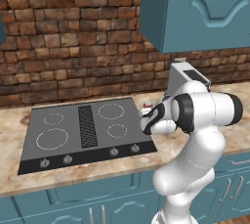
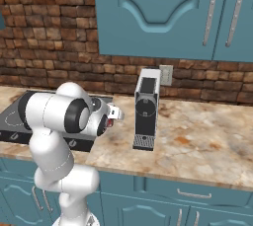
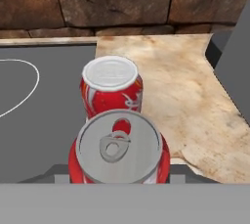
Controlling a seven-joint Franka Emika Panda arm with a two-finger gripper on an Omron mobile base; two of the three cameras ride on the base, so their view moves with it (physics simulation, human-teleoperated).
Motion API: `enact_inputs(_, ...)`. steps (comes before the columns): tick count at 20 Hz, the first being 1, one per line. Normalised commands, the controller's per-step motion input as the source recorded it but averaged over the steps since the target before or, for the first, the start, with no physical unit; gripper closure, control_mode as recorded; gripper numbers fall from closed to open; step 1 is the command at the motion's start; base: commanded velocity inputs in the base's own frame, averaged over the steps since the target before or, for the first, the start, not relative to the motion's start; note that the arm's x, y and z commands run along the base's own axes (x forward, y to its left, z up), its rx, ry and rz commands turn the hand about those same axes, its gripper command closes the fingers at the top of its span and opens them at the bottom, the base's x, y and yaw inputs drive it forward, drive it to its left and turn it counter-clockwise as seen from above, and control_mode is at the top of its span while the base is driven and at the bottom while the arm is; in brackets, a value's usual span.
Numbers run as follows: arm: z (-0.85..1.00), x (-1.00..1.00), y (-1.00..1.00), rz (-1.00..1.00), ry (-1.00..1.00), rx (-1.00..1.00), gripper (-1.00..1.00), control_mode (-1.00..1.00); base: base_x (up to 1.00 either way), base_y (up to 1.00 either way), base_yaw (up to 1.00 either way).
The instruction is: Four empty soda cans are scattered around the kitchen. Gather all the cans and cluster them next to the stove for recycling.
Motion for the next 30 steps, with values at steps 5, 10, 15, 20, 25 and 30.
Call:
enact_inputs(5, 0.0, 0.0, 0.0, 0.0, 0.0, 0.0, -1.0, -1.0, 0.0, 0.0, 0.0)
enact_inputs(10, 0.1, -0.1, 0.0, 0.0, -0.04, 0.0, -1.0, -1.0, 0.0, 0.0, 0.0)
enact_inputs(15, 0.28, -0.16, -0.06, 0.0, -0.07, 0.0, -1.0, -1.0, 0.0, 0.0, 0.0)
enact_inputs(20, 0.38, -0.27, 0.0, 0.0, -0.04, 0.0, -1.0, -1.0, 0.0, 0.0, 0.0)
enact_inputs(25, 0.48, -0.41, 0.0, -0.02, 0.01, 0.0, -1.0, -1.0, 0.0, 0.0, 0.0)
enact_inputs(30, 0.51, -0.33, 0.0, 0.0, 0.07, 0.0, -1.0, -1.0, 0.0, 0.0, 0.0)
